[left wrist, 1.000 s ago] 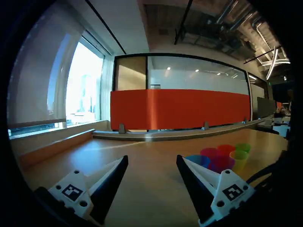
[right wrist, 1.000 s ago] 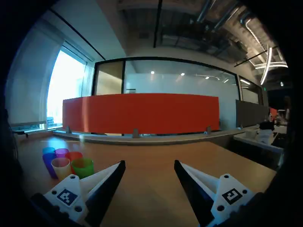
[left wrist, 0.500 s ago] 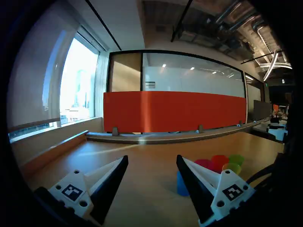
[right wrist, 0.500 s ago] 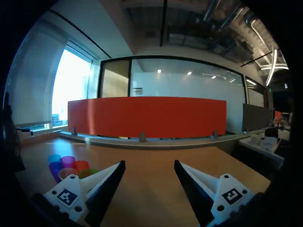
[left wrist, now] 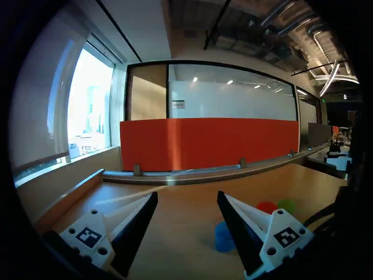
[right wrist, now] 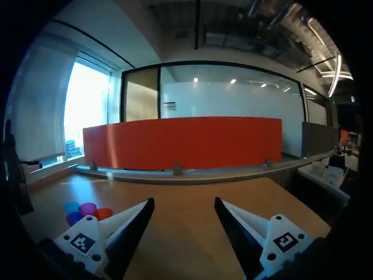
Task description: Pour water
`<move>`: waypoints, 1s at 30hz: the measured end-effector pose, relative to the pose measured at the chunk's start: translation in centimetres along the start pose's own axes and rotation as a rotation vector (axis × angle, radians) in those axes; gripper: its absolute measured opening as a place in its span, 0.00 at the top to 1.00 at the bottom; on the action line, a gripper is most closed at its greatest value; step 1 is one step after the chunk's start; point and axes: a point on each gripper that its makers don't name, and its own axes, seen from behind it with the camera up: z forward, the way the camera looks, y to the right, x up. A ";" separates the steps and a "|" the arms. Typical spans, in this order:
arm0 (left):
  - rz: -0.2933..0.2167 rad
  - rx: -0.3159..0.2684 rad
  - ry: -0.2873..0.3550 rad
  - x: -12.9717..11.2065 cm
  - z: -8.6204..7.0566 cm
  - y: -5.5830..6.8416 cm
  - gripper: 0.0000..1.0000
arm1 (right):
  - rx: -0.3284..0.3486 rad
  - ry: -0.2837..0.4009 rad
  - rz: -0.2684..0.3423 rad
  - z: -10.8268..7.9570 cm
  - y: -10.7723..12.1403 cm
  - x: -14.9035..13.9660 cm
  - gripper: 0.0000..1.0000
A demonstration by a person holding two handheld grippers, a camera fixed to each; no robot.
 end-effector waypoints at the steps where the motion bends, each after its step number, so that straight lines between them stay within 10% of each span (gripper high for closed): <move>1: 0.001 -0.004 0.001 0.3 0.0 0.1 0.06 | 0.005 -0.004 0.003 0.1 0.0 0.4 0.00; 30: -0.026 -0.094 -0.018 3.1 0.0 1.6 0.06 | 0.097 0.027 -0.054 0.6 -1.7 5.2 0.00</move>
